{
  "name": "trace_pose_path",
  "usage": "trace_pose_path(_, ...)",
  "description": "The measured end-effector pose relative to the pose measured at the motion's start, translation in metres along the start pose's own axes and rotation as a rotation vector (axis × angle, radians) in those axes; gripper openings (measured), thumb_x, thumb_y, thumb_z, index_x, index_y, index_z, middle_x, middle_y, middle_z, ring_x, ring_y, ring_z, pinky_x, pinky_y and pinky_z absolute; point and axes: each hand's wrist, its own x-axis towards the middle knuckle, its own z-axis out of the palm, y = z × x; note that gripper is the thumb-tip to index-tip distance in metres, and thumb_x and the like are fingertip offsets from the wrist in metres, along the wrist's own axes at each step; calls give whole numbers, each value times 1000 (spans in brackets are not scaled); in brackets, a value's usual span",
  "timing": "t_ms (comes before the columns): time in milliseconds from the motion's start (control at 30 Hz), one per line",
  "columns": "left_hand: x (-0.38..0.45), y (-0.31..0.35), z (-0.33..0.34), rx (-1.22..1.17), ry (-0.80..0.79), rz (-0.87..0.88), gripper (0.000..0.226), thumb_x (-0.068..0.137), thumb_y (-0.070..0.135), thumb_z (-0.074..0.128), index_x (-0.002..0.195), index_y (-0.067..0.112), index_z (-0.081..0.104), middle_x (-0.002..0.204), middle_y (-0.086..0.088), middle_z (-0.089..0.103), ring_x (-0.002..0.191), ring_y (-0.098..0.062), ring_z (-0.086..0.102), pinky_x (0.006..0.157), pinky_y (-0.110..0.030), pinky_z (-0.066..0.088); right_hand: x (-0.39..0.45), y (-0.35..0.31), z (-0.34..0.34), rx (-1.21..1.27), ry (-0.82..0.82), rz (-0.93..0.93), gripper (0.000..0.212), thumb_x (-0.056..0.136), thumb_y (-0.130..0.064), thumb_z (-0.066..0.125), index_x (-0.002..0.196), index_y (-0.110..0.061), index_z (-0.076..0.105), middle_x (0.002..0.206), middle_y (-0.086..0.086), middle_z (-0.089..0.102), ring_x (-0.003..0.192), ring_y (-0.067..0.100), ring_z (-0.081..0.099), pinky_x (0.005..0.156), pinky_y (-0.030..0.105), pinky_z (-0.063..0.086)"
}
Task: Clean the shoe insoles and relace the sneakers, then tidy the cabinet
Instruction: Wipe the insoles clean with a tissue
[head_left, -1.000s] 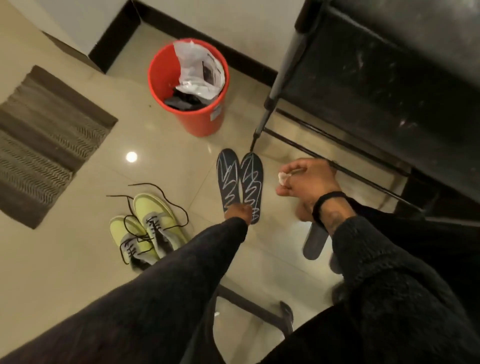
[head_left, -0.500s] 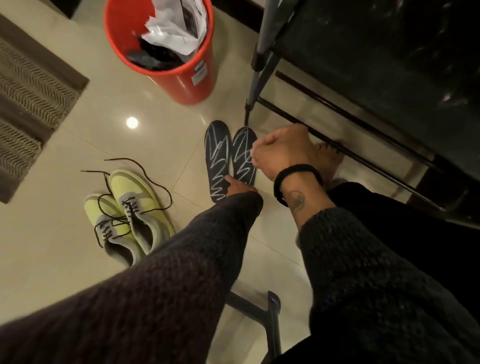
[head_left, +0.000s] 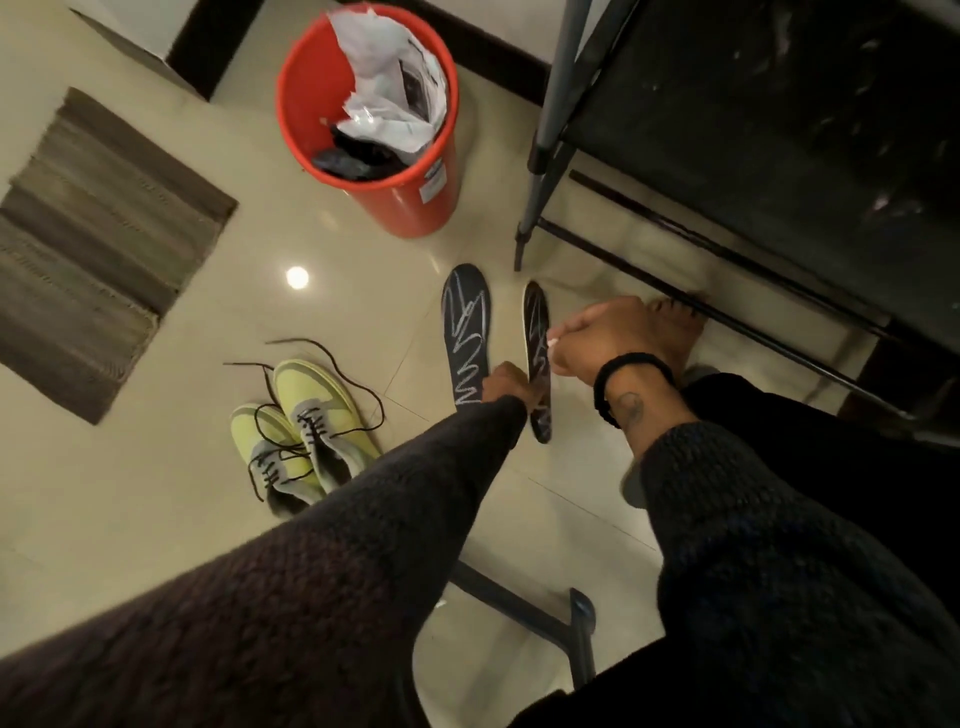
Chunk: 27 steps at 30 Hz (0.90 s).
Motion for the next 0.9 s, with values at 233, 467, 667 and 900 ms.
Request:
trace_pose_path(233,-84,5,-71,-443,-296,-11,38,83,40,80,71,11,59,61,-8,63,50,-16,54,53,-25,49,-48,11,-47,203,-6,3,14,81,-4,74,74,-17,73,94,8,75,91,22,72,82,29,60)
trace_pose_path(467,-202,27,-125,-621,-447,259,51,81,40,81,115,5,67,101,-9,77,104,-29,72,98,-45,55,-146,26,-102,686,171,-79,29,73,14,79,91,-4,66,97,20,71,79,28,75,71,39,63)
trace_pose_path(667,-315,52,-134,-563,-573,504,58,84,34,80,125,-2,61,107,-15,76,104,-30,71,93,-40,58,-251,42,-153,772,272,-325,36,72,-3,86,102,-11,69,90,4,78,82,15,76,55,17,53)
trace_pose_path(900,-411,77,-117,-384,-644,772,30,80,34,84,88,13,64,94,-10,75,79,-19,71,73,-32,60,-328,89,-199,988,430,-476,36,74,3,83,105,-3,65,97,15,77,85,25,76,61,25,56)
